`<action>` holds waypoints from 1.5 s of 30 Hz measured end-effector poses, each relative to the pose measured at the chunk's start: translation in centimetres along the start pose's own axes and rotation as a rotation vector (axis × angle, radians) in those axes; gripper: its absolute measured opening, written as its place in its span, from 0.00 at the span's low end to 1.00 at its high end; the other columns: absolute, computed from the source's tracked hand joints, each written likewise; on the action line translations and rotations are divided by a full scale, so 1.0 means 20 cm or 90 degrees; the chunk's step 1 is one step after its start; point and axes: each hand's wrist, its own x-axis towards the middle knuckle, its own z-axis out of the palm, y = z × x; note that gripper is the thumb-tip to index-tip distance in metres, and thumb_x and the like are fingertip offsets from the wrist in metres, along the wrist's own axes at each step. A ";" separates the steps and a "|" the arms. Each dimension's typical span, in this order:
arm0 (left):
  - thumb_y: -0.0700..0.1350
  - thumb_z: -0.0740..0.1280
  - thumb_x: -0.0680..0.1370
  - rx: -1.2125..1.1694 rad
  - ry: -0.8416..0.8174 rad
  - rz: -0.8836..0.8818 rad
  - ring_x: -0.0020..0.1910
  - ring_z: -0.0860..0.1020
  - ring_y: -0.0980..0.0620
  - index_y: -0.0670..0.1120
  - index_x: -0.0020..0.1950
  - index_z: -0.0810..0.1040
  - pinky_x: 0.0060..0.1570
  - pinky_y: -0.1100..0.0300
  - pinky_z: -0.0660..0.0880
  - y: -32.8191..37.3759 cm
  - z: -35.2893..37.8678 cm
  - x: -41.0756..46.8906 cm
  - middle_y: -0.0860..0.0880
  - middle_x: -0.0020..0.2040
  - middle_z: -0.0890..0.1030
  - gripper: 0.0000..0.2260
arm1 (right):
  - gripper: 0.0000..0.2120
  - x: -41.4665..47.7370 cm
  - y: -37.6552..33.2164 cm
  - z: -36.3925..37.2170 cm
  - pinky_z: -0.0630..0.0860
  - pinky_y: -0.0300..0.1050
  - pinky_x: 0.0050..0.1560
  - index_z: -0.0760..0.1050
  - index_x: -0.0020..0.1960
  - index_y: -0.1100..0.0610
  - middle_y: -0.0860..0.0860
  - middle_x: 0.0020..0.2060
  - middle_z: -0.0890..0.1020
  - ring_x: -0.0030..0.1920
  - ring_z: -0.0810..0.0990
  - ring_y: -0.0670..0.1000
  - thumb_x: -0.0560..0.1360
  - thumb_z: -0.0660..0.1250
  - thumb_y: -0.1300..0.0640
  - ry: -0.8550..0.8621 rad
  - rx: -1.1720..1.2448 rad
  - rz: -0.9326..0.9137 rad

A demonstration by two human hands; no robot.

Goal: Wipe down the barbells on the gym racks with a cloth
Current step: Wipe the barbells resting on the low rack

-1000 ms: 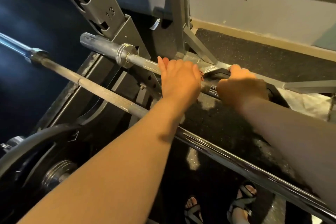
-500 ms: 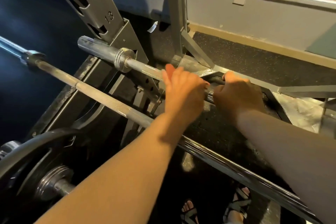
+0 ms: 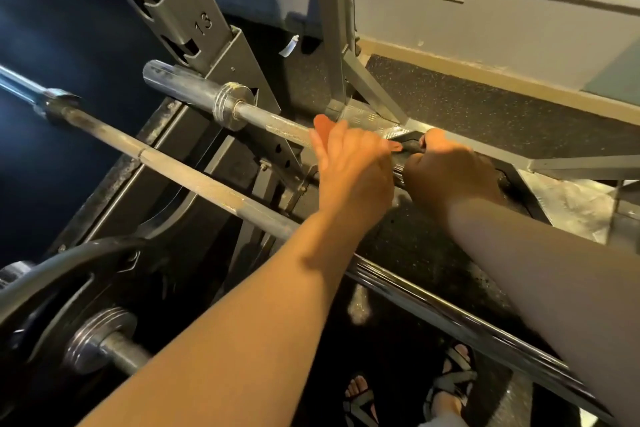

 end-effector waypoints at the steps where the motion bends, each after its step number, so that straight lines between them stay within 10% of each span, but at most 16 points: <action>1: 0.41 0.58 0.83 -0.084 0.003 0.014 0.71 0.66 0.40 0.49 0.46 0.75 0.72 0.28 0.55 0.02 0.01 -0.04 0.50 0.55 0.76 0.10 | 0.11 0.00 0.00 0.00 0.74 0.53 0.48 0.71 0.54 0.54 0.55 0.41 0.77 0.46 0.76 0.58 0.84 0.55 0.49 0.004 0.004 -0.004; 6: 0.46 0.58 0.84 -0.052 -0.081 0.188 0.76 0.64 0.46 0.54 0.69 0.73 0.76 0.35 0.54 -0.17 -0.07 -0.04 0.56 0.66 0.74 0.15 | 0.11 -0.02 0.00 0.02 0.76 0.54 0.47 0.71 0.54 0.54 0.54 0.39 0.76 0.43 0.77 0.57 0.84 0.54 0.50 0.034 -0.022 -0.022; 12: 0.44 0.55 0.83 -0.065 -0.013 -0.105 0.79 0.57 0.41 0.45 0.58 0.77 0.78 0.35 0.48 -0.12 -0.05 0.02 0.47 0.65 0.76 0.12 | 0.11 -0.01 -0.01 -0.01 0.77 0.57 0.52 0.72 0.56 0.53 0.55 0.42 0.77 0.45 0.77 0.57 0.82 0.54 0.51 -0.006 0.002 -0.003; 19: 0.47 0.53 0.87 -0.247 -0.211 -0.021 0.72 0.66 0.53 0.51 0.74 0.69 0.76 0.55 0.59 0.03 -0.06 -0.10 0.51 0.72 0.69 0.16 | 0.13 -0.01 -0.01 -0.01 0.79 0.58 0.51 0.74 0.50 0.55 0.55 0.41 0.79 0.44 0.79 0.57 0.84 0.54 0.50 -0.017 -0.030 -0.024; 25: 0.53 0.65 0.81 0.138 -0.034 0.174 0.65 0.72 0.45 0.53 0.63 0.76 0.72 0.40 0.61 -0.29 -0.12 0.05 0.51 0.56 0.79 0.12 | 0.11 0.00 -0.01 0.00 0.75 0.52 0.46 0.72 0.53 0.55 0.53 0.39 0.76 0.42 0.76 0.54 0.83 0.54 0.51 0.012 -0.026 -0.023; 30: 0.46 0.54 0.82 0.045 0.108 -0.077 0.61 0.71 0.41 0.48 0.45 0.76 0.68 0.37 0.64 -0.33 -0.11 0.12 0.49 0.47 0.77 0.12 | 0.11 0.01 0.00 0.01 0.76 0.52 0.46 0.72 0.56 0.53 0.52 0.38 0.76 0.41 0.77 0.54 0.83 0.54 0.51 0.018 -0.028 -0.031; 34: 0.43 0.53 0.83 -0.056 0.053 -0.049 0.70 0.66 0.33 0.46 0.51 0.77 0.71 0.26 0.58 -0.13 0.02 0.01 0.46 0.56 0.76 0.12 | 0.12 0.01 0.00 0.01 0.78 0.54 0.48 0.72 0.59 0.53 0.53 0.39 0.76 0.43 0.78 0.54 0.83 0.53 0.51 0.006 -0.019 -0.033; 40: 0.48 0.56 0.85 -0.025 -0.054 0.112 0.78 0.60 0.45 0.49 0.74 0.68 0.77 0.37 0.55 -0.15 -0.04 -0.05 0.48 0.76 0.67 0.17 | 0.11 0.02 0.00 0.02 0.74 0.50 0.43 0.72 0.56 0.54 0.52 0.38 0.76 0.42 0.78 0.55 0.83 0.53 0.50 0.006 -0.025 -0.022; 45: 0.47 0.53 0.84 -0.022 0.061 -0.098 0.76 0.60 0.40 0.45 0.66 0.75 0.75 0.35 0.55 -0.23 -0.04 0.06 0.44 0.69 0.73 0.16 | 0.11 0.02 0.00 0.00 0.72 0.50 0.43 0.72 0.53 0.54 0.52 0.38 0.76 0.42 0.77 0.55 0.83 0.53 0.51 0.002 -0.023 -0.023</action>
